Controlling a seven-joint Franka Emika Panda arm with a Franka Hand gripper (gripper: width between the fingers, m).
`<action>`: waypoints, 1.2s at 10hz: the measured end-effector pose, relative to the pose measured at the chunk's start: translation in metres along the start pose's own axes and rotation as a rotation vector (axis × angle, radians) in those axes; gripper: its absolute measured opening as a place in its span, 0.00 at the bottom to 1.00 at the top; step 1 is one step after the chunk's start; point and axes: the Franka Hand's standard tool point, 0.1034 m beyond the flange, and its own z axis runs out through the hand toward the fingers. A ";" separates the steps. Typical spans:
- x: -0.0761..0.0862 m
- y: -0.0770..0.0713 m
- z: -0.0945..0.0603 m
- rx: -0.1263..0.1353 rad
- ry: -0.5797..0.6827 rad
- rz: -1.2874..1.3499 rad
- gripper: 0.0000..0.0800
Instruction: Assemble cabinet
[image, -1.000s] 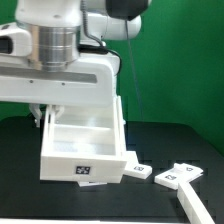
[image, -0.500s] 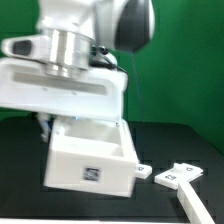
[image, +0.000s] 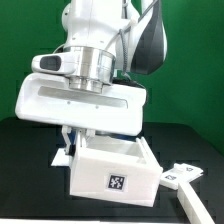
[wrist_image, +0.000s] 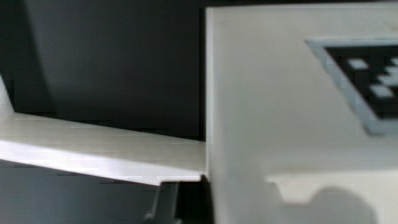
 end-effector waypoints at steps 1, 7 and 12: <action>-0.004 -0.001 0.003 0.000 -0.006 0.000 0.04; -0.021 -0.064 0.044 0.018 -0.016 0.029 0.04; -0.025 -0.083 0.059 0.020 0.005 0.030 0.04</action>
Offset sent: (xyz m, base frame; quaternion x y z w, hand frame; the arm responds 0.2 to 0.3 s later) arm -0.0012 0.0721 -0.0602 0.0379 0.0595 0.0647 0.9954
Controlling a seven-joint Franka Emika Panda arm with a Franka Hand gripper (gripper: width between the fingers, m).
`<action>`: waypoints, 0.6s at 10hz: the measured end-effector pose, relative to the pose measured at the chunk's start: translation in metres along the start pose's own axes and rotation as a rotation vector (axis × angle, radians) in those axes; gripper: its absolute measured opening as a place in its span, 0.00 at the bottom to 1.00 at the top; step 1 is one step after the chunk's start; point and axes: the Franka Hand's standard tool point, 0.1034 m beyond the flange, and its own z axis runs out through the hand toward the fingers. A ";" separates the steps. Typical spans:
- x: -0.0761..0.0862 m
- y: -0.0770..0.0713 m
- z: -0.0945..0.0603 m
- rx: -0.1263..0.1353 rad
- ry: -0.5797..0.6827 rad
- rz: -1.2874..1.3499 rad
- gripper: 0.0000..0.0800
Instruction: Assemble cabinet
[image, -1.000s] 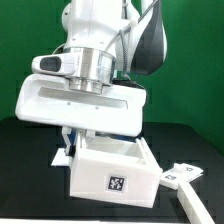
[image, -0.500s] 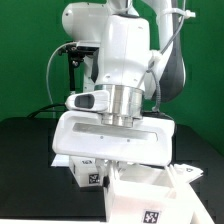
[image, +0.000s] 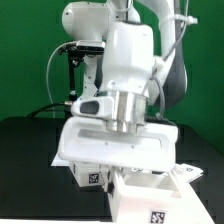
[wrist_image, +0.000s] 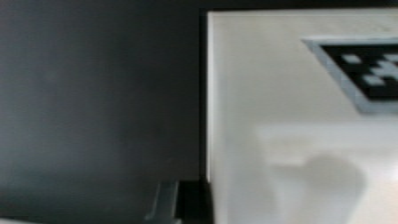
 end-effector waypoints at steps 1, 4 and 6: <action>-0.001 -0.003 0.003 0.000 -0.001 0.028 0.05; -0.001 -0.005 0.006 0.003 -0.031 0.077 0.05; -0.001 -0.005 0.006 0.002 -0.035 0.089 0.05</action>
Offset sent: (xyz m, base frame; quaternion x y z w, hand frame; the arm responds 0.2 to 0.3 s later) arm 0.0236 0.0176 -0.0025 -0.0005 -0.0038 0.0205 0.9998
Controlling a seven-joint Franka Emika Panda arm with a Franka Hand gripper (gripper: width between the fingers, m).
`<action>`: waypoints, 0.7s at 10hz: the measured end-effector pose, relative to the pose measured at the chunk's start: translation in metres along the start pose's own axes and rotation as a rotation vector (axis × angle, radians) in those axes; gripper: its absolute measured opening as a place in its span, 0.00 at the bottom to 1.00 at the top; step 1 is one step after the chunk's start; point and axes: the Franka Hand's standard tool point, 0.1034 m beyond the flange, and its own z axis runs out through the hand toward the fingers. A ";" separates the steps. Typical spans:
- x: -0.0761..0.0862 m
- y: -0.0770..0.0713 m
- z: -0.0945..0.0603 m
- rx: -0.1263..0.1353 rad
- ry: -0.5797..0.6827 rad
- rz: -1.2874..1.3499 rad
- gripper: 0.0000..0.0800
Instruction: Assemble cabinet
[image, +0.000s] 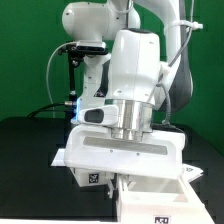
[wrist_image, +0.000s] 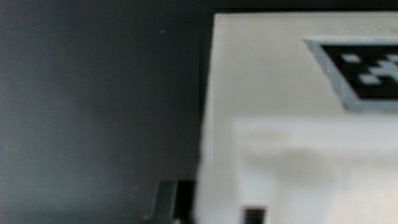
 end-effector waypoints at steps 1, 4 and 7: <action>0.000 0.000 0.000 0.000 0.000 -0.001 0.05; 0.000 0.000 0.000 0.000 0.000 -0.002 0.37; 0.003 0.011 -0.014 0.015 -0.009 -0.037 0.78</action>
Offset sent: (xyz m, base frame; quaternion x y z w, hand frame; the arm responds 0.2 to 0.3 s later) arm 0.0000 0.0000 0.0000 0.0000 0.0000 0.0000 1.0000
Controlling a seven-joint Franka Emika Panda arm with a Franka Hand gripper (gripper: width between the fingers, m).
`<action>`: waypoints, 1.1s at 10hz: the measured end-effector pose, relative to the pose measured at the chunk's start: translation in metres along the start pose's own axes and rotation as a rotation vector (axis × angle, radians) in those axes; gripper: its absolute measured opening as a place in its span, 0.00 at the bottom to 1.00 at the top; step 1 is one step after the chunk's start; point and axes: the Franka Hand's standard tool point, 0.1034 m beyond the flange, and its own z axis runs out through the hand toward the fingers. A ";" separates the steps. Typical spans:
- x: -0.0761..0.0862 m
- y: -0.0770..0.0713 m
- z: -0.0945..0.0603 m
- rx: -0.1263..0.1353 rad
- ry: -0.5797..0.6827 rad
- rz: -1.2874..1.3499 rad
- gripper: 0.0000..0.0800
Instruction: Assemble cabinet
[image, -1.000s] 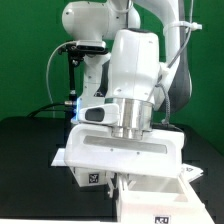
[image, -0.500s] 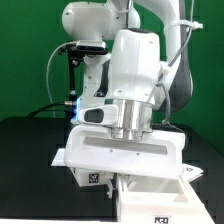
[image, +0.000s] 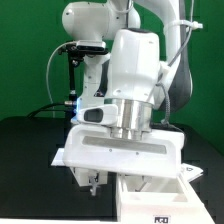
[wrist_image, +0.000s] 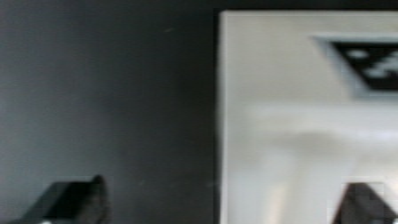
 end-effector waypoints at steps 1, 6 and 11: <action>0.000 0.002 -0.016 0.027 -0.012 0.016 0.92; 0.004 0.004 -0.047 0.077 -0.087 0.036 1.00; -0.038 -0.045 -0.048 0.127 -0.189 0.127 1.00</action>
Offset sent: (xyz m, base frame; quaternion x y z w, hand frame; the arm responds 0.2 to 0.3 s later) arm -0.0036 0.0076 0.0428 0.1023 -0.1238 0.0517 0.9857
